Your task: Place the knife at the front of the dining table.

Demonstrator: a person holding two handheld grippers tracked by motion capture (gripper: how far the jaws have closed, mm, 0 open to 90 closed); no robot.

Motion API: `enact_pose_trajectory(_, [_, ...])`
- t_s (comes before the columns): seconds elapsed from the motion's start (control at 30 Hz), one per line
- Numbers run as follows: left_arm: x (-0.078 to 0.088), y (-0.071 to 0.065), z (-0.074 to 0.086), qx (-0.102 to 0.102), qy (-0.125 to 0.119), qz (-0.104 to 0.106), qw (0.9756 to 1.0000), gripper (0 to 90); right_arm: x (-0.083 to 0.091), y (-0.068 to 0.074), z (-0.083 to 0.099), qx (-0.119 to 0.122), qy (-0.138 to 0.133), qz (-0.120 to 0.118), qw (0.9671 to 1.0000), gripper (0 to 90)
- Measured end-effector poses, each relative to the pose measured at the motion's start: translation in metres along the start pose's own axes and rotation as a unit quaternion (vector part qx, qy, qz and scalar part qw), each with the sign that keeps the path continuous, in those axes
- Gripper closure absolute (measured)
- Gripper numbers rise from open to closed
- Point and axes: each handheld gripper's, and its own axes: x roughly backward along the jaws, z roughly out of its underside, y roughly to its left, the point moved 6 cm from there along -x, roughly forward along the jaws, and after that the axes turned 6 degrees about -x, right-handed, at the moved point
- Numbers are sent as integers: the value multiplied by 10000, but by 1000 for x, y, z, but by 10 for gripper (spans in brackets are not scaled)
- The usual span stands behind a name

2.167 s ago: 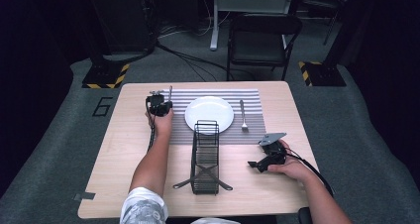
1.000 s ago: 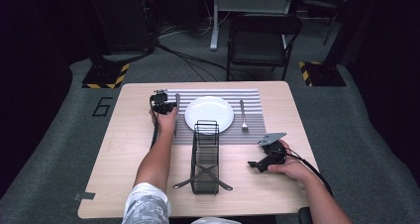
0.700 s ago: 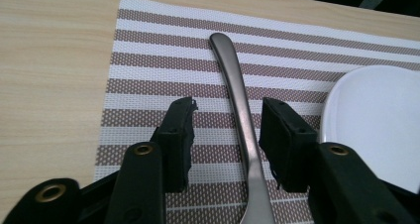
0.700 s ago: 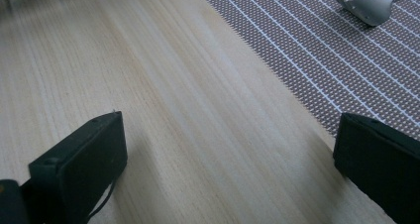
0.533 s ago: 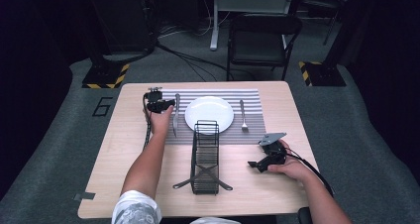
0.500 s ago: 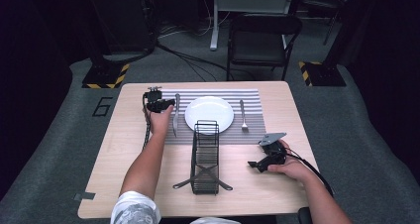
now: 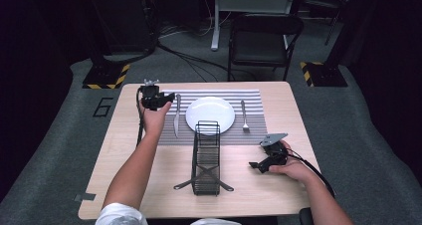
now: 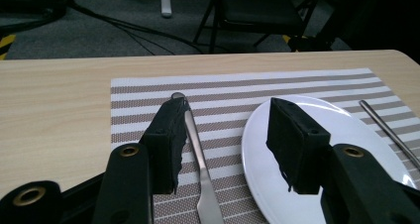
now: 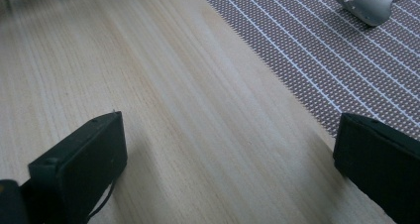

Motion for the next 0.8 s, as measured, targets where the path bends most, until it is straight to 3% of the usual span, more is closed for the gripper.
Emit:
enact_pose_trajectory(0.3, [35, -20, -5, -446, -64, 255, 9987, 486, 0, 0, 0, -2, 1, 0, 10000, 0])
enact_pose_trajectory(0.8, [76, -31, 29, -724, -7, 645, 9953, 477, 0, 0, 0, 2, -2, 1, 10000, 0])
